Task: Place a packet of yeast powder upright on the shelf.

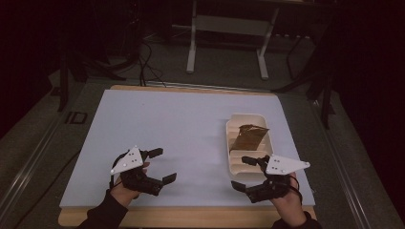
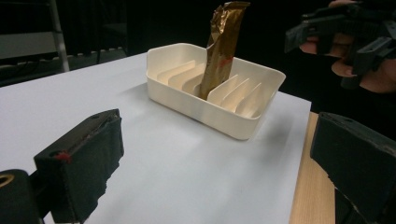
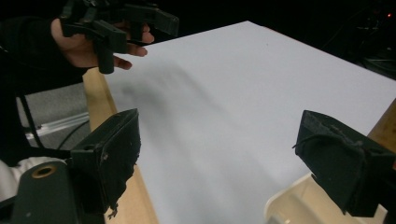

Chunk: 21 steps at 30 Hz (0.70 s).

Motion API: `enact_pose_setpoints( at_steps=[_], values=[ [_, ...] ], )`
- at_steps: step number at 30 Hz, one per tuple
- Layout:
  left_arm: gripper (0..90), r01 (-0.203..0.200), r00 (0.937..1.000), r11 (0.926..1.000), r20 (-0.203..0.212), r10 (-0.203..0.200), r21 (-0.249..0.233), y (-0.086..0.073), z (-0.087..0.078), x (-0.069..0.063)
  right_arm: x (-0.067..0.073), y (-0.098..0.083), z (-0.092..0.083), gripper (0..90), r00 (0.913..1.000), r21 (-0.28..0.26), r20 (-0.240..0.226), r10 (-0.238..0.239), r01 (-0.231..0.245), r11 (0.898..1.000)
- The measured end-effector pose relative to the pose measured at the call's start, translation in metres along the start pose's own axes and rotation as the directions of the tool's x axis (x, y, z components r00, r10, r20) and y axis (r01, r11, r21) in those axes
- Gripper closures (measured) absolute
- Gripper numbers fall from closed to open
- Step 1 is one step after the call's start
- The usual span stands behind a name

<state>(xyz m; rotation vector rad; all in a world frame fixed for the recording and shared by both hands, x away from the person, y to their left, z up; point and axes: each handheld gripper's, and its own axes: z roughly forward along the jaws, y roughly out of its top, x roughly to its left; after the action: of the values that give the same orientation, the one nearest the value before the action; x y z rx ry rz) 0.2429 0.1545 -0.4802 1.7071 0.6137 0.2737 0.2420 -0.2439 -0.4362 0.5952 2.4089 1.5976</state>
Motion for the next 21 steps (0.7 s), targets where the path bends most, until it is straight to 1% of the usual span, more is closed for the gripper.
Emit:
enact_pose_setpoints(
  at_steps=[2,4,6,9,12,13,14,19,21],
  values=[
    [3.2,0.001,1.0000,1.0000,0.000,-0.001,-0.001,0.000,0.000,0.000,0.001,-0.004,-0.003,13.9,0.9999,-0.010,0.003,0.010,-0.010,1.000],
    [3.2,-0.002,1.0000,1.0000,0.001,0.002,0.000,0.000,0.000,0.000,0.002,-0.008,-0.005,13.9,0.9997,-0.020,-0.008,0.025,-0.025,0.999],
    [3.2,-0.002,1.0000,1.0000,0.001,0.002,-0.001,0.000,0.000,0.000,0.003,-0.011,-0.006,13.9,0.9996,-0.022,-0.008,0.026,-0.026,0.999],
    [3.2,-0.005,1.0000,1.0000,0.000,0.005,-0.001,0.000,-0.001,0.000,0.009,-0.018,-0.007,14.0,0.9999,0.006,0.011,-0.012,0.012,1.000],
    [3.2,-0.006,1.0000,1.0000,-0.004,0.006,-0.003,0.000,-0.002,0.000,0.010,-0.019,-0.007,14.0,0.9998,0.007,0.011,-0.015,0.015,1.000],
    [3.2,-0.007,1.0000,1.0000,-0.005,0.007,-0.003,-0.001,-0.002,0.000,0.013,-0.023,-0.006,14.1,0.9993,0.011,0.002,-0.037,0.037,0.999],
    [3.2,-0.009,0.9999,1.0000,-0.006,0.009,-0.001,-0.001,-0.002,0.000,0.013,-0.025,-0.005,14.1,0.9988,0.018,0.002,-0.048,0.048,0.999],
    [3.2,-0.014,0.9999,0.9999,0.000,0.014,0.009,-0.004,0.000,0.000,0.013,-0.028,0.000,14.1,0.9985,0.028,-0.015,-0.053,0.053,0.998],
    [3.2,-0.018,0.9998,0.9997,0.001,0.018,0.016,-0.005,0.001,-0.001,0.014,-0.030,0.003,14.1,0.9982,0.043,-0.011,-0.059,0.059,0.997]
  ],
)
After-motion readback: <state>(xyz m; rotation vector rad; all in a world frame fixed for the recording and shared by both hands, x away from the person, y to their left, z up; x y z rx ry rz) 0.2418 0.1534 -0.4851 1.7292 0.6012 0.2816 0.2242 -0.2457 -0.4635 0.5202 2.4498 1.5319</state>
